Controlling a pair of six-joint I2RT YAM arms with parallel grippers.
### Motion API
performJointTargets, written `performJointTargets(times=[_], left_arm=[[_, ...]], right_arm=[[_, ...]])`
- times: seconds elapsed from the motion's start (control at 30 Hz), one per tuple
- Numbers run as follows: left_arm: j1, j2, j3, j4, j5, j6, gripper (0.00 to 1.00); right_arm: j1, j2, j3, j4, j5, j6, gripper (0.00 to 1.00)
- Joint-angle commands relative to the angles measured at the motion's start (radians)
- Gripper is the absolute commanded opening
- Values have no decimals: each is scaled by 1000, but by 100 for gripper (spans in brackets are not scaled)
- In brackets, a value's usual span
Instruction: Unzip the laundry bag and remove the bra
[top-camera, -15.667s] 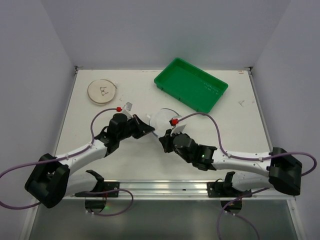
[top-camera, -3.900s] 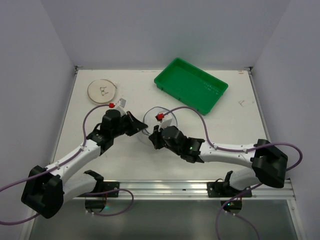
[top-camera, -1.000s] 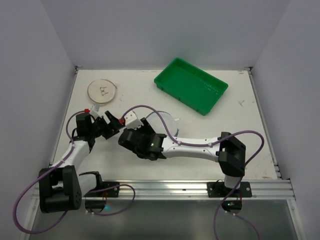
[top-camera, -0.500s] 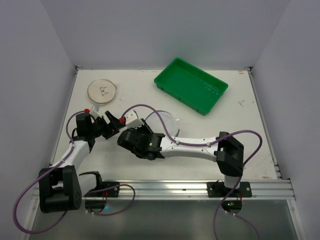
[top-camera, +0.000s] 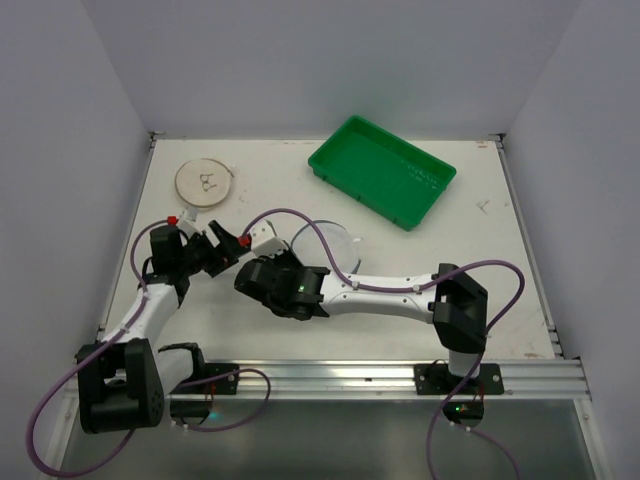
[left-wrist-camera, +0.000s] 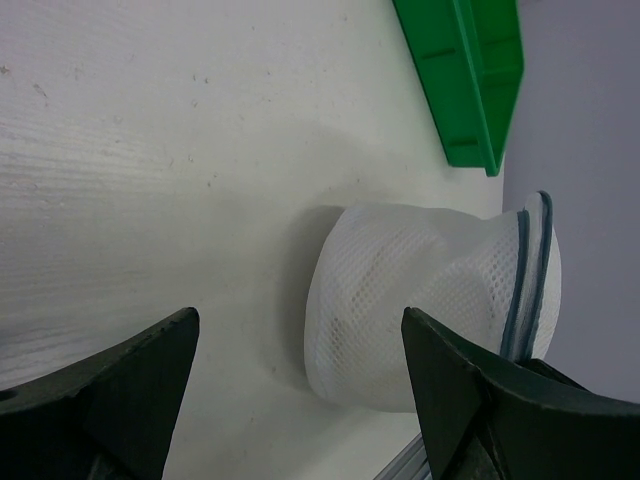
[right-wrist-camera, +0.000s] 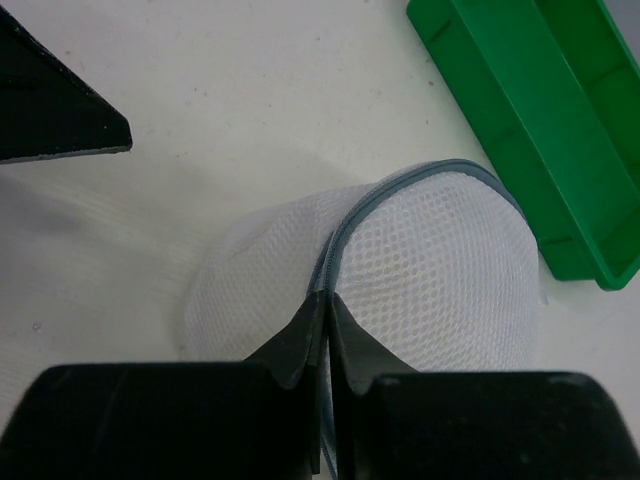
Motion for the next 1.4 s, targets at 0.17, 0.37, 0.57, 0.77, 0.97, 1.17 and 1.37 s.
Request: performJointTargets(times=[0.17, 0.37, 0.57, 0.77, 0.97, 1.17, 1.37], left_arm=[[6, -37, -2, 33, 36, -23, 86], [0, -69, -3, 48, 72, 12, 86], [-63, -99, 17, 48, 90, 23, 86], [-224, -145, 43, 45, 0, -3, 84], [-246, -143, 52, 28, -59, 7, 82], [-310, -76, 70, 80, -42, -17, 81], [-385, -76, 124, 53, -126, -19, 81]], right_arm=[[5, -28, 40, 13, 38, 6, 0], [6, -77, 51, 6, 26, -17, 0], [3, -163, 39, 13, -81, -26, 0], [-46, -256, 4, 18, -166, 3, 0], [-96, -353, -88, 45, -232, 26, 0], [-112, -407, -147, 98, -282, 28, 0], [-113, -408, -161, 119, -304, 28, 0]])
